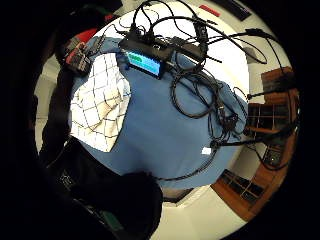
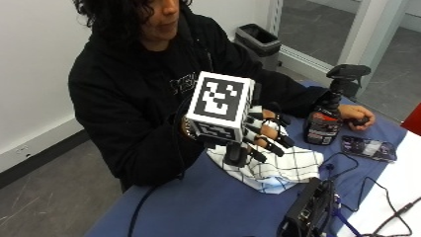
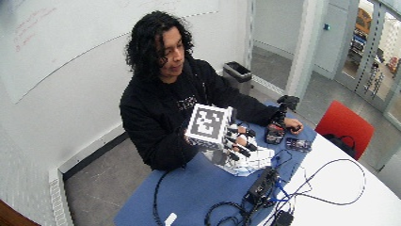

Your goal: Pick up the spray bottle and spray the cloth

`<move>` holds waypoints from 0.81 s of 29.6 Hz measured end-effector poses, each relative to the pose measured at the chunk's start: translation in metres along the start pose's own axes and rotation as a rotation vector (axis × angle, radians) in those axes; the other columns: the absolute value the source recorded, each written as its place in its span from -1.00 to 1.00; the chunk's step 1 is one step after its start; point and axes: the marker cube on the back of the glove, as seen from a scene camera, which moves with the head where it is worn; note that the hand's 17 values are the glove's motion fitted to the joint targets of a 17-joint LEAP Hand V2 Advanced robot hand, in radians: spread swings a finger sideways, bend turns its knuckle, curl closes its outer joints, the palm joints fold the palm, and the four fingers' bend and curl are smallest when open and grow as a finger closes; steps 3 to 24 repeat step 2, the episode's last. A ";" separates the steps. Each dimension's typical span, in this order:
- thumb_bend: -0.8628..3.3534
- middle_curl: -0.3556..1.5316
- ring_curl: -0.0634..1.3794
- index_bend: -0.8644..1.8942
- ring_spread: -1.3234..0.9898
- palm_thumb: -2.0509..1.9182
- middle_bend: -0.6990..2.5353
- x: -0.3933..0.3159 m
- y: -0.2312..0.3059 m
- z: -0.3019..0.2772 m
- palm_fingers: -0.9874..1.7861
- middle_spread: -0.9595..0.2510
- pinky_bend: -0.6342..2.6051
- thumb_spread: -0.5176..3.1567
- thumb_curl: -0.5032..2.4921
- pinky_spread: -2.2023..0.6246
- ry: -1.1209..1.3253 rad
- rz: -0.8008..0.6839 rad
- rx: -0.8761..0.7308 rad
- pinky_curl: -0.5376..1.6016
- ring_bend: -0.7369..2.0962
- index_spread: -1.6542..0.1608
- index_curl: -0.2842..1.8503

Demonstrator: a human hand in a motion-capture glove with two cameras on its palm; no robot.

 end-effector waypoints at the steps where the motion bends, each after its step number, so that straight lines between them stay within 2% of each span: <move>1: -0.60 -0.30 -0.46 -0.24 0.26 0.44 -0.48 0.001 0.002 -0.002 -0.09 0.76 -0.35 -0.11 -0.31 0.72 -0.003 0.001 0.003 -0.13 -0.33 0.43 -0.37; 24: -0.60 -0.30 -0.46 -0.24 0.26 0.44 -0.48 0.001 0.002 -0.003 -0.09 0.77 -0.35 -0.11 -0.32 0.72 -0.005 0.001 0.004 -0.13 -0.33 0.43 -0.37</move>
